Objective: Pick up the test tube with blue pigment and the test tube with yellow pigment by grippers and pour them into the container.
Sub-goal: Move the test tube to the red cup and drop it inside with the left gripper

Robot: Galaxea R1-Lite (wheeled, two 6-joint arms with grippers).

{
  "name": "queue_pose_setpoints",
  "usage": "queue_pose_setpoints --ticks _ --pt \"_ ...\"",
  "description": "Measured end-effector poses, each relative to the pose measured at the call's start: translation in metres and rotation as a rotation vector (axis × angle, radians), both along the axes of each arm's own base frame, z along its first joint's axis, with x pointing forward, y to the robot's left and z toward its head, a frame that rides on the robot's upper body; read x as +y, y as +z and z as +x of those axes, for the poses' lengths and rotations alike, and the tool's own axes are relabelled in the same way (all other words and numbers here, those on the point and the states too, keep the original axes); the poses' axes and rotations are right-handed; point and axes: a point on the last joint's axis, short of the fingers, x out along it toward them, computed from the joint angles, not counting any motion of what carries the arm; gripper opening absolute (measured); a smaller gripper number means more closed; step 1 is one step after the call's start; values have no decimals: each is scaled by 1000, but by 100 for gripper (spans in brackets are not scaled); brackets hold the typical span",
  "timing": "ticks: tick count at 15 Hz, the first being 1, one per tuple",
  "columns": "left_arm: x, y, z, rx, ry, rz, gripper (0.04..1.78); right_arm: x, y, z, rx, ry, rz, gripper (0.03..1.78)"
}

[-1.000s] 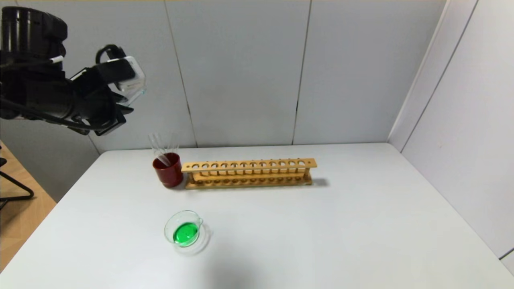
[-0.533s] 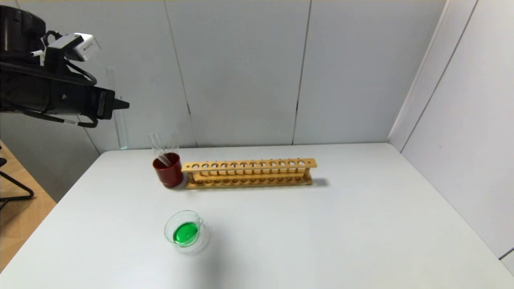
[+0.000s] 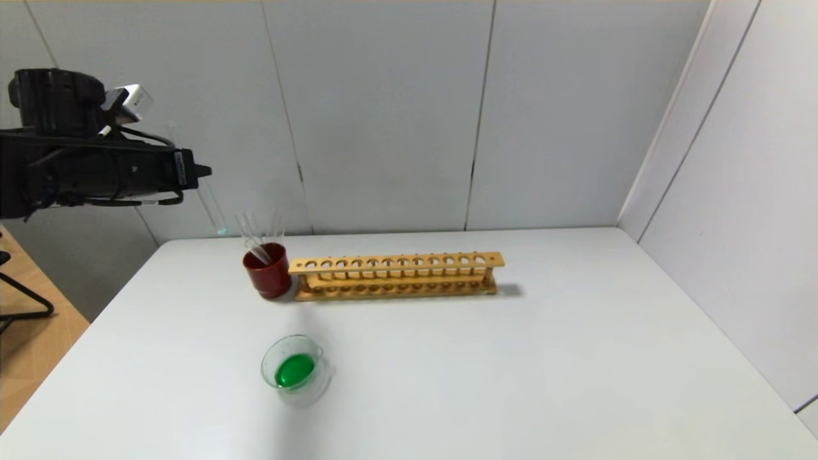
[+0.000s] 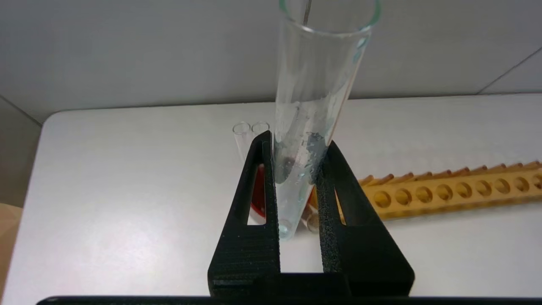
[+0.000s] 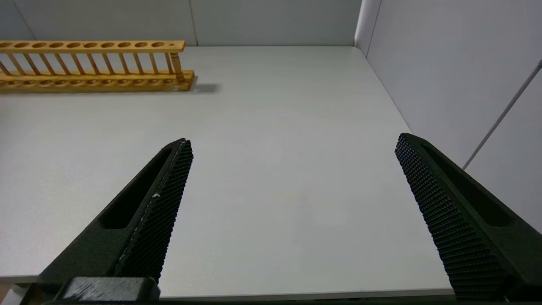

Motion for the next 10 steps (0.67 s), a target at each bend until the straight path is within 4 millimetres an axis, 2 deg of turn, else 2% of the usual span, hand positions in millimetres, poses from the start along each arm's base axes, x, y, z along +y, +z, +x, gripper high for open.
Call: queue_pose_setpoints --ticks 4,10 --pt "2 -32 17 -42 18 -51 31 0 0 0 0 0 0 175" --pt "2 -59 29 -37 32 -103 31 0 0 0 0 0 0 175"
